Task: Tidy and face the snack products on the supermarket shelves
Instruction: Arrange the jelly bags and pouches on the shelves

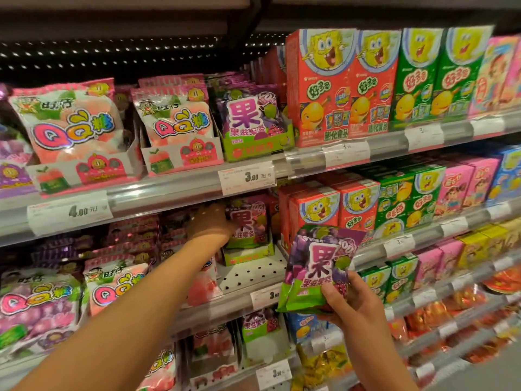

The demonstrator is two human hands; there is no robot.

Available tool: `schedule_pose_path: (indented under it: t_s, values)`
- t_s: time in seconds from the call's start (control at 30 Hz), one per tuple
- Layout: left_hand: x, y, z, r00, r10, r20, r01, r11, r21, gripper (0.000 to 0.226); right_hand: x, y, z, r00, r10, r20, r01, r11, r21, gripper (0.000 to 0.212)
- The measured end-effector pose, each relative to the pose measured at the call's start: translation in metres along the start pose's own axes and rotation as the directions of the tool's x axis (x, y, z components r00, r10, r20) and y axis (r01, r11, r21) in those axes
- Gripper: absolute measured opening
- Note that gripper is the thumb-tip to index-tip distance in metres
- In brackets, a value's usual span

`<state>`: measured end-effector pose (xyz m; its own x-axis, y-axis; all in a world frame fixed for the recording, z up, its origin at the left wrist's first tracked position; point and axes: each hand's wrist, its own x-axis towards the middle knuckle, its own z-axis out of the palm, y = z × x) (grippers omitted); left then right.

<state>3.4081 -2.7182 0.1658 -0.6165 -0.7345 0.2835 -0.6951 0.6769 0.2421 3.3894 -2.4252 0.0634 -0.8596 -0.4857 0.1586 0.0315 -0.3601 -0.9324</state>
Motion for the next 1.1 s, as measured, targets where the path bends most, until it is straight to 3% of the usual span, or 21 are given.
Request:
schedule_pose_path:
  t_s: [0.13, 0.23, 0.3, 0.43, 0.53, 0.6, 0.67, 0.73, 0.8, 0.93, 1.0, 1.1]
  values:
    - [-0.002, -0.001, -0.005, 0.998, 0.039, -0.058, -0.044, 0.995, -0.086, 0.048, -0.004, 0.000, 0.015, 1.000, -0.006, 0.012, 0.007, 0.992, -0.123, 0.023]
    - [0.001, -0.008, -0.013, 0.995, 0.081, -0.051, -0.090, 0.970, -0.225, 0.046, 0.001, -0.004, 0.045, 0.995, -0.074, 0.059, 0.090, 0.929, -0.358, 0.017]
    - [0.004, -0.018, -0.015, 0.997, 0.079, -0.004, -0.077, 0.953, -0.292, 0.042, 0.011, -0.006, 0.073, 0.991, -0.129, 0.046, 0.133, 0.830, -0.542, 0.029]
    - [0.011, -0.034, -0.018, 0.974, -0.059, 0.219, 0.146, 0.904, -0.403, 0.037, 0.047, -0.012, 0.119, 0.980, -0.193, 0.053, 0.175, 0.700, -0.692, 0.056]
    - [0.016, -0.046, -0.025, 0.981, 0.005, 0.193, 0.109, 0.812, -0.573, 0.033, 0.076, -0.016, 0.138, 0.983, -0.181, 0.001, 0.122, 0.658, -0.743, 0.049]
    - [0.011, -0.054, -0.031, 0.980, 0.010, 0.200, 0.140, 0.682, -0.717, 0.039, 0.091, -0.016, 0.144, 0.985, -0.168, -0.043, 0.078, 0.654, -0.752, 0.033]
    - [0.006, -0.054, -0.031, 0.993, 0.048, 0.110, 0.066, 0.553, -0.831, 0.034, 0.101, -0.014, 0.146, 0.985, -0.159, -0.073, 0.046, 0.638, -0.768, 0.025]
    - [0.003, -0.048, -0.030, 1.000, -0.016, 0.015, 0.022, 0.616, -0.787, 0.030, 0.108, -0.010, 0.144, 0.986, -0.144, -0.084, 0.019, 0.600, -0.800, 0.027]
    - [-0.005, -0.039, -0.028, 0.992, -0.080, 0.100, 0.128, 0.682, -0.720, 0.025, 0.111, -0.006, 0.143, 0.988, -0.130, -0.080, 0.006, 0.559, -0.829, 0.033]
    - [-0.031, -0.032, -0.028, 0.989, 0.127, 0.079, -0.069, 0.856, -0.512, 0.028, 0.112, -0.002, 0.144, 0.986, -0.164, -0.012, 0.056, 0.407, -0.912, 0.037]
    - [-0.036, -0.029, -0.027, 0.981, 0.155, 0.113, -0.100, 0.914, -0.393, 0.038, 0.113, -0.001, 0.147, 0.981, -0.194, 0.019, 0.087, 0.345, -0.935, 0.035]
    - [-0.033, -0.025, -0.021, 0.979, 0.157, 0.128, -0.106, 0.935, -0.338, 0.031, 0.116, -0.002, 0.150, 0.976, -0.212, 0.044, 0.107, 0.297, -0.949, 0.031]
